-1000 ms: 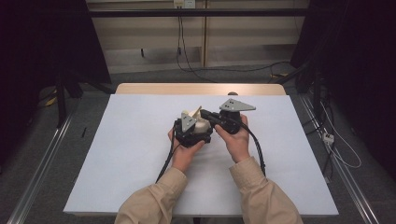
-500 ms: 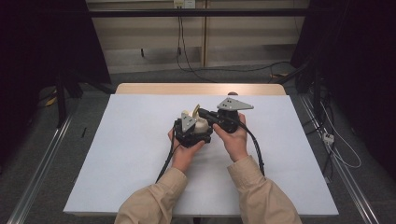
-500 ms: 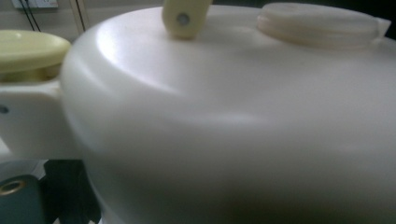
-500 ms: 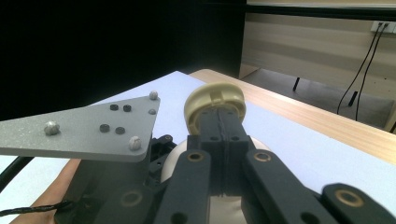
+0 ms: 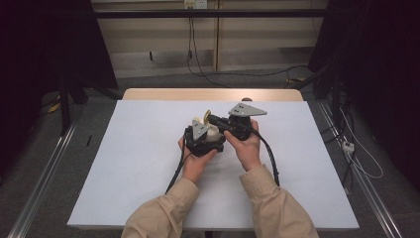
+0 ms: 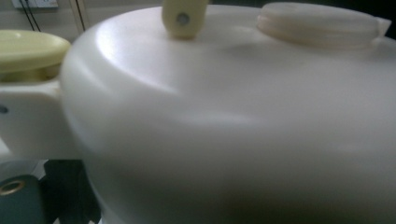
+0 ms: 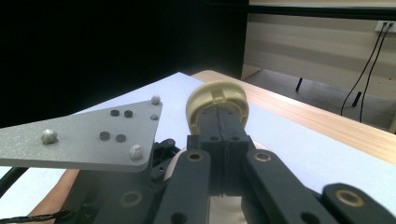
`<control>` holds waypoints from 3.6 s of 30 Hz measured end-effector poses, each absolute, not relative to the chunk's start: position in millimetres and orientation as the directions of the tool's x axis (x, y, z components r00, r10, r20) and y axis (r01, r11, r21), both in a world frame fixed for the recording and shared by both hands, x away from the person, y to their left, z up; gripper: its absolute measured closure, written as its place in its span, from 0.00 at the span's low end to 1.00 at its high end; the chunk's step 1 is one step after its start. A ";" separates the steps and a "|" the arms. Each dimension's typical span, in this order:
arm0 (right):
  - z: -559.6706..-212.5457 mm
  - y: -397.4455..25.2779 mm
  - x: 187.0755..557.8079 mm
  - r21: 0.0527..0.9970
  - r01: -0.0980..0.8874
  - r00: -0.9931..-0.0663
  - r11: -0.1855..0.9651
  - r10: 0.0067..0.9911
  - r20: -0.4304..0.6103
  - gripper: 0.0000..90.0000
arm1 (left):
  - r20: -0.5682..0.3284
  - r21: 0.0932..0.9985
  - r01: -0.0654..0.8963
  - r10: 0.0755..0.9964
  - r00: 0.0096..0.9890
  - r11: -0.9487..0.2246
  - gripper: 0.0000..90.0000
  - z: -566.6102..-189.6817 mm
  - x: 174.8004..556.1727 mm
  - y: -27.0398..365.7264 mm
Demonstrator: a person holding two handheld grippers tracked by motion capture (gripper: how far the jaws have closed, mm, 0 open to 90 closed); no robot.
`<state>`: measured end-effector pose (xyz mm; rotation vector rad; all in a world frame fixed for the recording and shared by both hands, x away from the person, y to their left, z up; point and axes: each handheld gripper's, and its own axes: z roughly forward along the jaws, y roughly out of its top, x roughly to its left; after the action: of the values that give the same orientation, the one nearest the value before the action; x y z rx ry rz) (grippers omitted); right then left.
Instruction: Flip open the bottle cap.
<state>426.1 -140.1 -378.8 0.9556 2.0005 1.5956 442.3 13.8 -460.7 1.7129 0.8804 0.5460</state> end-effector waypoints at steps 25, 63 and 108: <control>-379.7 -137.8 431.3 0.961 0.250 -0.684 0.116 0.724 0.091 1.00 | -0.063 0.948 0.283 0.780 0.622 -0.149 0.06 -460.6 442.6 13.9; -393.5 -188.2 386.4 0.948 0.306 -0.651 0.089 0.746 0.140 0.33 | -0.093 0.920 0.349 0.762 0.640 -0.180 0.04 -459.5 440.1 20.0; -431.6 -234.5 316.7 0.930 0.346 -0.577 0.122 0.810 0.109 0.15 | -0.082 0.870 0.379 0.667 0.741 -0.315 0.07 -452.1 400.7 75.6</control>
<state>316.7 -234.5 -431.6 1.1164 1.9788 1.4527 400.7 75.6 -452.1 1.9403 0.7983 0.3608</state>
